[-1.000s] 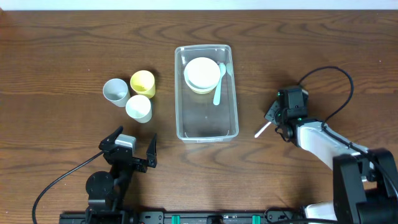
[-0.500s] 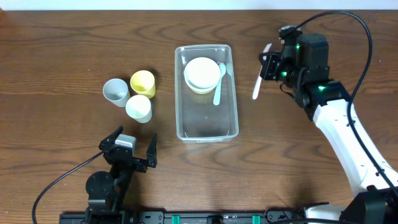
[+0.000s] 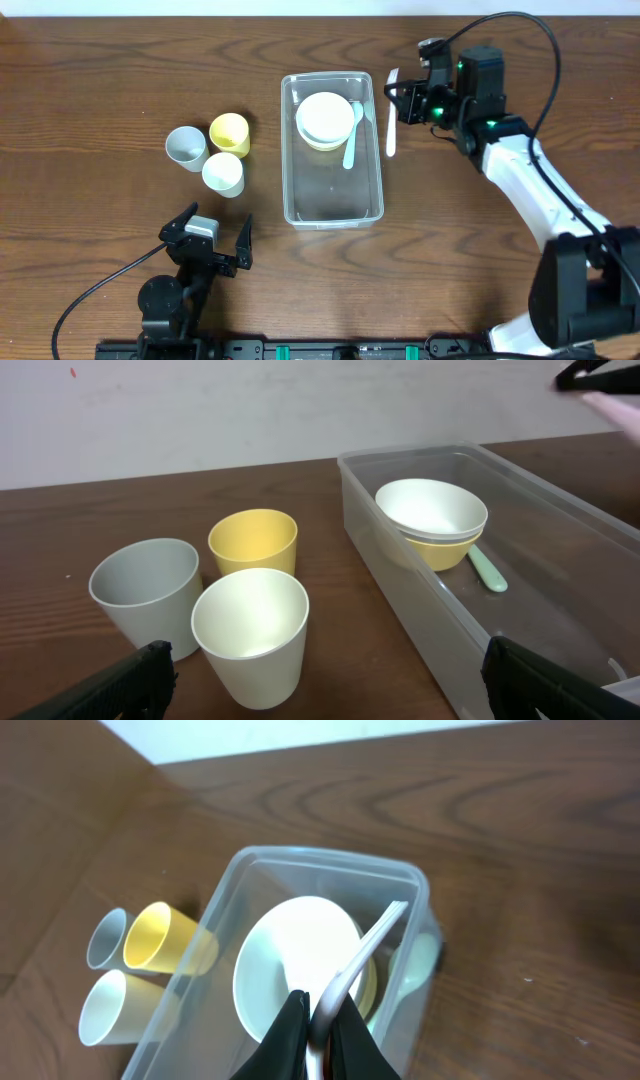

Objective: Pack container
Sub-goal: 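Carry the white fork over the container toward the bowls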

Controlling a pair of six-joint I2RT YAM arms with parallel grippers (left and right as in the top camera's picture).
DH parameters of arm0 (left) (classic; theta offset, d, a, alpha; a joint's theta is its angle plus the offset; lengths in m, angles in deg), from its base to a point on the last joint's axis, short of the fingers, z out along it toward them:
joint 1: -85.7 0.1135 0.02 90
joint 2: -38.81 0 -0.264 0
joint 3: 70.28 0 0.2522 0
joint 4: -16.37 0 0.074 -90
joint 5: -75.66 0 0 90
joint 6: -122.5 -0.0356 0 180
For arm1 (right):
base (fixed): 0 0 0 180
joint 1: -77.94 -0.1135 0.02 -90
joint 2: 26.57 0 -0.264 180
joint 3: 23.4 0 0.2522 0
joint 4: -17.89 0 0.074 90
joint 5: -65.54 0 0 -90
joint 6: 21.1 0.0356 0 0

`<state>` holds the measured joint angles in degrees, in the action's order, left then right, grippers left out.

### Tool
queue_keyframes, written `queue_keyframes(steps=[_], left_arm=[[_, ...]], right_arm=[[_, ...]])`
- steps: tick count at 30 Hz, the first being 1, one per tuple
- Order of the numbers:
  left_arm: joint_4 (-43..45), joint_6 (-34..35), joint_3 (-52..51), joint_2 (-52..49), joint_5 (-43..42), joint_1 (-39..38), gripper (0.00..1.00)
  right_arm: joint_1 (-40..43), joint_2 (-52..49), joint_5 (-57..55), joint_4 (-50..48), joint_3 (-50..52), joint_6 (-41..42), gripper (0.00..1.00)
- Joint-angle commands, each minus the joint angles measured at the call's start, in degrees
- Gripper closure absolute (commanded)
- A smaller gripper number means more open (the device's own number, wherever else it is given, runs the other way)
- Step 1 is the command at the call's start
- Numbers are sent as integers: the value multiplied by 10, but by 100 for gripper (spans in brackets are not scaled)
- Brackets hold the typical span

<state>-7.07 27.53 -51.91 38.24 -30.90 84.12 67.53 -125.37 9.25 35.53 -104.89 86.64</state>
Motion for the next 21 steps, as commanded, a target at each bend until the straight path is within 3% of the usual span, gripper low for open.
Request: queue_keyframes(steps=[1,16,21], left_arm=[[-14,-8,-10,3,-6,3,2],[-14,-8,-10,3,-6,3,2],[-14,-8,-10,3,-6,3,2]], right_arm=[[-12,-17,44,-20,-10,7,99],[-57,-26,-21,-30,-10,15,98],[-57,-26,-28,-31,-10,15,94]])
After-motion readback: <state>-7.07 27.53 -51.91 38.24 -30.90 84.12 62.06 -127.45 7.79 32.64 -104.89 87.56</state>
